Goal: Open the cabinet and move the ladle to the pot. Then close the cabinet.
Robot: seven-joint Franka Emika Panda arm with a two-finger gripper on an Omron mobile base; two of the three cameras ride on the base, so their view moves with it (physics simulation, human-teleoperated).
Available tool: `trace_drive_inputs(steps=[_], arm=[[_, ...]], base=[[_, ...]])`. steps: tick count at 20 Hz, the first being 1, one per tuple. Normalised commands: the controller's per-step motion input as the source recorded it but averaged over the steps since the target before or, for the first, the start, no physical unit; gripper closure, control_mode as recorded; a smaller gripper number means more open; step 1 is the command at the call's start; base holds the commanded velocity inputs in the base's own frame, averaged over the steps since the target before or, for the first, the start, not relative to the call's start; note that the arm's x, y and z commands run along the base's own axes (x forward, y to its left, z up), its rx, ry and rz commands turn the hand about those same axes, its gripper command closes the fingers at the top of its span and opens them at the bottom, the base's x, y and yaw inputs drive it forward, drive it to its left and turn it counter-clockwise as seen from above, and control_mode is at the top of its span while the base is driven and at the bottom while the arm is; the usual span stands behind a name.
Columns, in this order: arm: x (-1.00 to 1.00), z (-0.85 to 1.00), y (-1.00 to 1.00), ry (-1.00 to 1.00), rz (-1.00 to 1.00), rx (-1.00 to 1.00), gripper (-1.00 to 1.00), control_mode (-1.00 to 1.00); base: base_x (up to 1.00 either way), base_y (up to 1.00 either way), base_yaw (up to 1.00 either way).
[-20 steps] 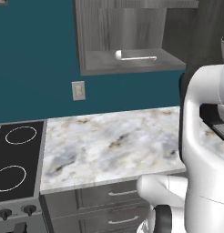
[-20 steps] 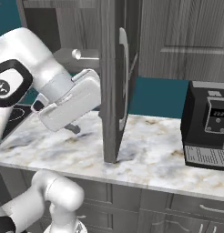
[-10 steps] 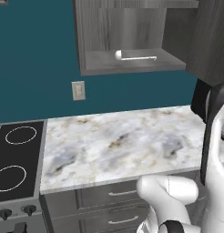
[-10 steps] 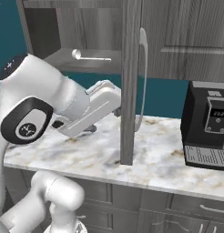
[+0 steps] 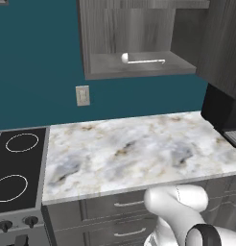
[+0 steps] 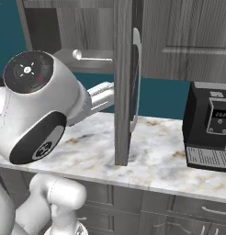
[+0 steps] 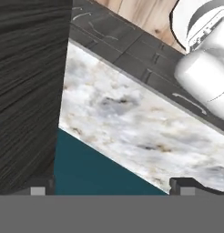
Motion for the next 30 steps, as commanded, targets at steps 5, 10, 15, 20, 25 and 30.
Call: trace_drive_inputs(steps=[5, 10, 15, 20, 25, 30], arm=[[-0.74, 0.00, 0.99, -0.49, -0.01, -0.27, -1.00, -1.00], [-0.10, -0.04, 1.00, -0.88, -0.05, -0.86, -1.00, -1.00], [0.09, -0.30, 1.00, -0.73, -0.15, -1.00, -1.00, -1.00], [0.62, -0.10, 0.98, -0.41, -0.05, -0.71, -1.00, -1.00], [0.56, 0.17, 0.13, -0.22, 0.18, -0.28, -1.00, -1.00], [0.74, 0.25, -0.25, -0.03, 0.15, -0.03, -1.00, -1.00]], base=[[0.00, 0.00, 0.00], [0.00, 0.00, 0.00], [0.00, 0.00, 0.00], [0.00, 0.00, 0.00], [0.00, 0.00, 0.00], [0.00, 0.00, 0.00]])
